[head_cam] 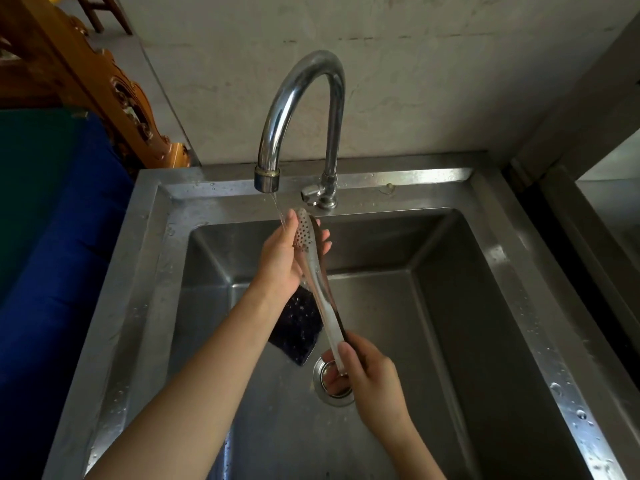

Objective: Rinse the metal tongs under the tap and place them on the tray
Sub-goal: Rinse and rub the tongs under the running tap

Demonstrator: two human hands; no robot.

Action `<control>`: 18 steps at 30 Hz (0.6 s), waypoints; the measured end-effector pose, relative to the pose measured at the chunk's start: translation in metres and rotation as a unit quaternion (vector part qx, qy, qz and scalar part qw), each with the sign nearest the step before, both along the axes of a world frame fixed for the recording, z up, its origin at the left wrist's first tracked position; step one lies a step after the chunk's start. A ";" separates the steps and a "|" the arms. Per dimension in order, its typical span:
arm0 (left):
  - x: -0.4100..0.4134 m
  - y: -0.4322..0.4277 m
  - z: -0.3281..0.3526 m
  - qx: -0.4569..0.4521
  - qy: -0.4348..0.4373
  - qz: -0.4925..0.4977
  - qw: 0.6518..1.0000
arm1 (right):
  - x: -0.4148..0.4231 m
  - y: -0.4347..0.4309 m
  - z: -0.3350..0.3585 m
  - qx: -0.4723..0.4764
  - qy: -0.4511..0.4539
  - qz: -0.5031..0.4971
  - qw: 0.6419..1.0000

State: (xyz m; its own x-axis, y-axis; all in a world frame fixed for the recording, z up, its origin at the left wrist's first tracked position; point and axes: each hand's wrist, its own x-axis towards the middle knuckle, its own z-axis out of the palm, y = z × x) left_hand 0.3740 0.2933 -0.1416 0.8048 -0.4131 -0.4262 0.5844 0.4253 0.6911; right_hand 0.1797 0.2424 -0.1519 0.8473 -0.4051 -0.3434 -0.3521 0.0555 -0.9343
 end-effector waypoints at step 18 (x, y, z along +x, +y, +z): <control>0.044 0.028 0.045 -0.063 -0.024 0.068 0.995 | 0.076 -0.024 0.001 -0.102 -0.038 0.121 0.987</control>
State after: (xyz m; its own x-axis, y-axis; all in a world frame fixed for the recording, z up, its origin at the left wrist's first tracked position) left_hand 0.4184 0.3210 -0.0961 0.8748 -0.3472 -0.3378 0.4835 0.5839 0.6521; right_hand 0.2558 0.2187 -0.1506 0.9478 -0.2422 -0.2073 -0.2603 -0.2123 -0.9419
